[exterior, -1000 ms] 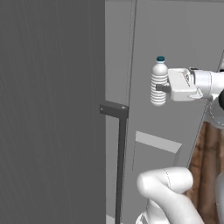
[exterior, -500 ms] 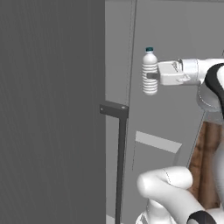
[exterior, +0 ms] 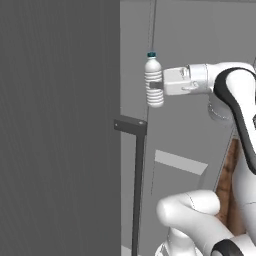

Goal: Take the bottled waters from the counter and place them in the freezer to freeze. Close the freezer door after placing the bottles.

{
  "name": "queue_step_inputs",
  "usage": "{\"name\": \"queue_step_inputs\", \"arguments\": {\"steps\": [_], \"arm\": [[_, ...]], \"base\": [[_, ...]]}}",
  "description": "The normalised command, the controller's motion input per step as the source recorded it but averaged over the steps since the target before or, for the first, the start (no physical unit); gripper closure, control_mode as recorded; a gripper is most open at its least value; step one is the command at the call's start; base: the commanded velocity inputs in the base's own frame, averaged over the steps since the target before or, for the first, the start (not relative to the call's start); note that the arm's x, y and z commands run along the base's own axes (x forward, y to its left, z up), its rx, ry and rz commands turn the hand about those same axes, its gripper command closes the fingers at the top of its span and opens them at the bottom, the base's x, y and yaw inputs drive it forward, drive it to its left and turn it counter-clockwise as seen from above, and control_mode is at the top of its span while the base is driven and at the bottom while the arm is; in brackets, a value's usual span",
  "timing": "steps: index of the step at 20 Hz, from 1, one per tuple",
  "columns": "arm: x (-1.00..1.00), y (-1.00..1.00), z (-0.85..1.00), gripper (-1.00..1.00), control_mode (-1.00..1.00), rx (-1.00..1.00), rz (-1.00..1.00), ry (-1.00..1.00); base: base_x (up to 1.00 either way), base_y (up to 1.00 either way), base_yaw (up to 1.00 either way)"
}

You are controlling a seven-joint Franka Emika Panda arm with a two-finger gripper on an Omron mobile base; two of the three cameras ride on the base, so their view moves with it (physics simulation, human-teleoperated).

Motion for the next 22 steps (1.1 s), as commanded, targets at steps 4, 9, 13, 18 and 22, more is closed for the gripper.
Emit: {"name": "queue_step_inputs", "arguments": {"steps": [4,9,13,18,22], "arm": [[0.19,0.36,0.0,1.0,-1.0,0.0,-0.05,0.0],[0.36,0.25,0.0,1.0,-1.0,0.0,-0.04,-0.03],[0.36,0.15,0.0,1.0,-1.0,0.0,0.0,-0.13],[0.31,0.16,0.0,1.0,-1.0,0.0,0.0,-0.13],[0.28,0.23,0.0,1.0,-1.0,0.0,0.0,-0.03]], "base": [[0.0,0.0,0.0],[0.0,0.0,0.0],[0.0,0.0,0.0],[0.0,0.0,0.0],[0.0,0.0,0.0]]}}
